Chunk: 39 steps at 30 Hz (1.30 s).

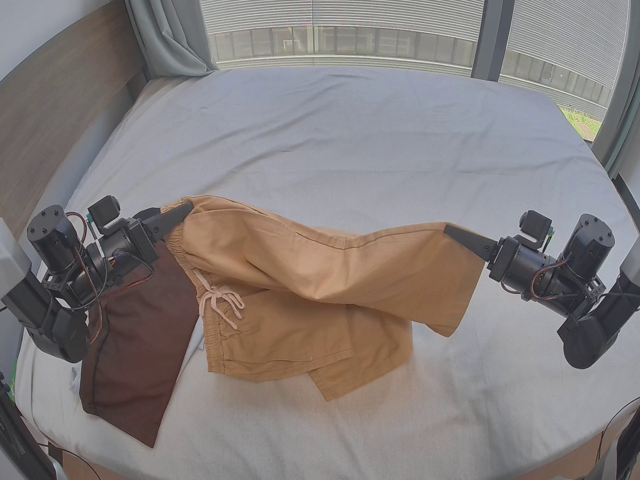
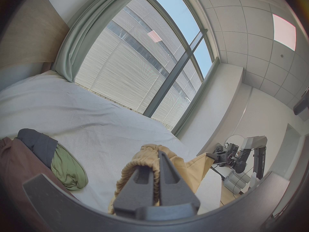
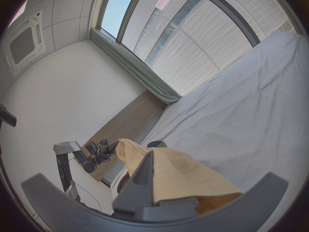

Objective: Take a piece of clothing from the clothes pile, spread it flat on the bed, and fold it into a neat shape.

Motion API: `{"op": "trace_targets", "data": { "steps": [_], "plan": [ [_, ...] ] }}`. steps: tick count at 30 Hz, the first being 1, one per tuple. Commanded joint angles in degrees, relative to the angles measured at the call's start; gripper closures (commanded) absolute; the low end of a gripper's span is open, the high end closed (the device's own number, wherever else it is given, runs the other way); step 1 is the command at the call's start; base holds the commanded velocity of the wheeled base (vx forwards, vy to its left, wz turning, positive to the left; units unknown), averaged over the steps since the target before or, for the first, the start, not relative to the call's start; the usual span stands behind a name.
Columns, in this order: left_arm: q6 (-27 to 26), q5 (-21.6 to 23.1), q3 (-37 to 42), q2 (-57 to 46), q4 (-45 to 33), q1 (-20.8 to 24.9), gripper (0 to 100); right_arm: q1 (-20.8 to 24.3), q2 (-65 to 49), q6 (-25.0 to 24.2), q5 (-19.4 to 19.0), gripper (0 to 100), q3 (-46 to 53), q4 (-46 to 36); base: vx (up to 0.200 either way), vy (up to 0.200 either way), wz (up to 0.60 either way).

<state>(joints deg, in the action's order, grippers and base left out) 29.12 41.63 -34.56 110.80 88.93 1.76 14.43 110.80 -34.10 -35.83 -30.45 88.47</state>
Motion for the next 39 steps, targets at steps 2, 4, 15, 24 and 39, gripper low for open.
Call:
{"op": "trace_targets", "data": {
  "steps": [2,4,15,24,39],
  "plan": [
    [0.1,-0.1,-0.9,1.3,0.0,-0.2,100,-1.4,-0.2,0.0,0.0,100,-0.8,0.0,0.000,0.000,0.00],
    [0.1,-0.1,-0.9,1.3,0.0,-0.6,100,-2.4,-0.1,0.0,-0.1,100,-1.1,0.0,0.000,0.000,0.00],
    [0.4,-0.2,-2.1,2.1,0.0,-1.7,100,-5.1,-0.2,0.1,-0.2,100,-2.0,0.0,0.000,0.000,0.00],
    [1.9,-1.2,-3.3,3.1,0.0,-2.5,100,-6.6,-0.3,0.2,-0.3,100,-2.3,0.0,0.000,0.000,0.00],
    [1.9,-1.3,-3.7,3.7,-0.1,-2.8,100,-7.1,-0.1,0.3,-0.3,100,-2.7,0.0,0.000,0.000,0.00]
  ]
}}
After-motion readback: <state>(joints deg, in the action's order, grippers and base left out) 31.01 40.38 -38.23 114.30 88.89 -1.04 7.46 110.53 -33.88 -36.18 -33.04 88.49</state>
